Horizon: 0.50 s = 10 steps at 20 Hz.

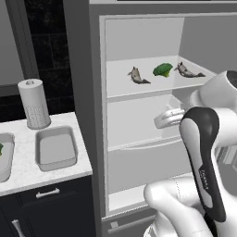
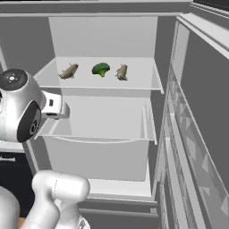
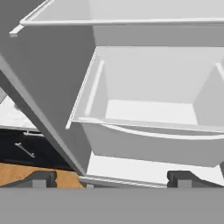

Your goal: Place one broccoli and one fish in each tupperware on the nearby counter, to pack two identical lunches.

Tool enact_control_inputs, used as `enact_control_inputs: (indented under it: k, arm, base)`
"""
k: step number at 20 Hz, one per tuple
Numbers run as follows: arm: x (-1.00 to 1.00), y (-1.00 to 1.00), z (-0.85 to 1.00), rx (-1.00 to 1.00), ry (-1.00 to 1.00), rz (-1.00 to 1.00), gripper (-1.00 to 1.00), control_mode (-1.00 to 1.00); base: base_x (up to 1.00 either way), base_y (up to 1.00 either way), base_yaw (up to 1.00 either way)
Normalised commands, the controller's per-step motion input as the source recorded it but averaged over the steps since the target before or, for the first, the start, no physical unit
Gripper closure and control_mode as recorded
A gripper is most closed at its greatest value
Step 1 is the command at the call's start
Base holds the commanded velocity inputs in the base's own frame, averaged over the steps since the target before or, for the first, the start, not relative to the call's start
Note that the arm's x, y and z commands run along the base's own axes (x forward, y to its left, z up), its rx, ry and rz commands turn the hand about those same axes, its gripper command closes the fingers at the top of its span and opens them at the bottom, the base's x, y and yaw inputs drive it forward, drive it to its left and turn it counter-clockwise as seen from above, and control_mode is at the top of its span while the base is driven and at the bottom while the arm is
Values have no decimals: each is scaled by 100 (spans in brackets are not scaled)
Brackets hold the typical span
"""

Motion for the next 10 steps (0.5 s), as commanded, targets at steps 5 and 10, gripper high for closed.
enact_control_inputs:
  k: [5,10]
  arm:
    - [27,0,63,4,-2,-18,-100,-100]
    - [50,7,58,13,-2,-7,-100,-100]
  base:
    - [0,0,0]
    - [0,0,0]
